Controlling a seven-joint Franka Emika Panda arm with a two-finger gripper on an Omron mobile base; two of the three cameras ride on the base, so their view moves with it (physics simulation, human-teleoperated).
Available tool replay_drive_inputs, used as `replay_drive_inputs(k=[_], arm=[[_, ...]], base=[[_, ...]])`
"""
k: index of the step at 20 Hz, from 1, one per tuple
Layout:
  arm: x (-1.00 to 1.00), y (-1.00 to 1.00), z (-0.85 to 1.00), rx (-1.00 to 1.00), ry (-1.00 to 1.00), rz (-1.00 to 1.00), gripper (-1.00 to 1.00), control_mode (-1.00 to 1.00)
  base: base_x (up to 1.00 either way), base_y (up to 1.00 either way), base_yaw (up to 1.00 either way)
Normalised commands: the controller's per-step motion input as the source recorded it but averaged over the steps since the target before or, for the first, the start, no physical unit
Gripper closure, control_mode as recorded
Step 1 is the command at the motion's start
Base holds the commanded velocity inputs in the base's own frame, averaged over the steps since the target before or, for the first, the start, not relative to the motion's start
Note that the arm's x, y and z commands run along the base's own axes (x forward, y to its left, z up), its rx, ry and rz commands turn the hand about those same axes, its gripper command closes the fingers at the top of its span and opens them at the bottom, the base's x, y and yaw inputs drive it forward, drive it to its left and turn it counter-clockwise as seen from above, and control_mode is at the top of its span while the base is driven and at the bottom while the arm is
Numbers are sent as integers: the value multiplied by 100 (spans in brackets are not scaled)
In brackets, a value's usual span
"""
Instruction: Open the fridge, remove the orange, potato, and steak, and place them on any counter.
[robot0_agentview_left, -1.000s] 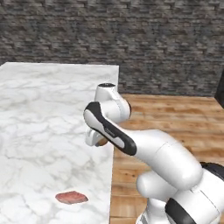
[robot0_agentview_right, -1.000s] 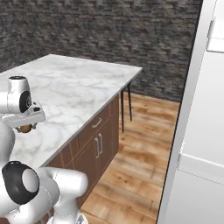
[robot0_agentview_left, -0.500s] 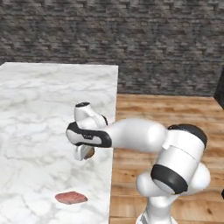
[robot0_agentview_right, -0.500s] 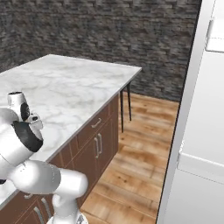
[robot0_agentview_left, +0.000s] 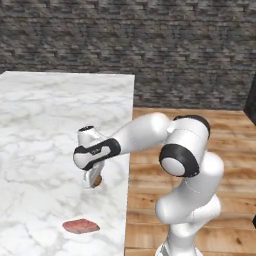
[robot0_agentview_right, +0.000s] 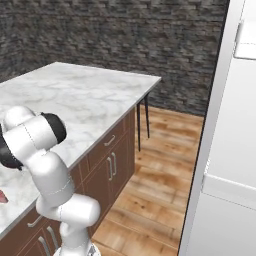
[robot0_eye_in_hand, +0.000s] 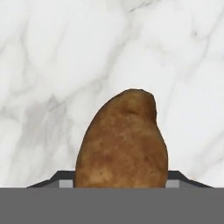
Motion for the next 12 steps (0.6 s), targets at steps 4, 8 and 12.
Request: replay_drive_inputs(k=[4, 8, 12], arm=[[1, 22, -42, 0, 0, 3, -100, -100], [-1, 12, -20, 0, -1, 0, -100, -100], [-18, -5, 41, 0, -10, 1, -100, -100]], base=[[0, 0, 0], [0, 0, 0], [0, 0, 0]])
